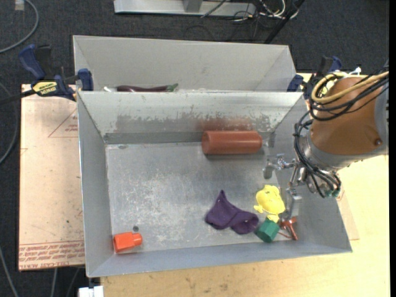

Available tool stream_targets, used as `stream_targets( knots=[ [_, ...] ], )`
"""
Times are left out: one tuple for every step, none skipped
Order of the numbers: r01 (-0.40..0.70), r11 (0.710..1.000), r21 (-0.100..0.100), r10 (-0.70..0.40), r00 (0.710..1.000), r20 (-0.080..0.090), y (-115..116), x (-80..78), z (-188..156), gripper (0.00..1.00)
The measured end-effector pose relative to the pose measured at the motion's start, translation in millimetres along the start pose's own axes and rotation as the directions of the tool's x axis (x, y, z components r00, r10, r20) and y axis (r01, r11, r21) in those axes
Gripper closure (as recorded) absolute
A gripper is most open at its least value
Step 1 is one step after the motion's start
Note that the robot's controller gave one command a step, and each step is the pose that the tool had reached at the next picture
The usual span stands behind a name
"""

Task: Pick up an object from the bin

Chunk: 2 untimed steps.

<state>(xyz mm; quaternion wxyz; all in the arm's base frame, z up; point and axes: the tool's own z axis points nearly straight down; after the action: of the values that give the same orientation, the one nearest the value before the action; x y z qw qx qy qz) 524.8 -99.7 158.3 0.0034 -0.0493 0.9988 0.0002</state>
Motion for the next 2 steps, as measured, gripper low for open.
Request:
stream_targets(
  knots=[
    [-0.032, 0.999, 0.003, 0.032, 0.999, -0.002, 30, 6.5, 42, 0.00],
    [0.069, 0.998, -0.004, -0.069, 0.998, 0.001, 56, 5.9, 73, 0.00]
  ],
)
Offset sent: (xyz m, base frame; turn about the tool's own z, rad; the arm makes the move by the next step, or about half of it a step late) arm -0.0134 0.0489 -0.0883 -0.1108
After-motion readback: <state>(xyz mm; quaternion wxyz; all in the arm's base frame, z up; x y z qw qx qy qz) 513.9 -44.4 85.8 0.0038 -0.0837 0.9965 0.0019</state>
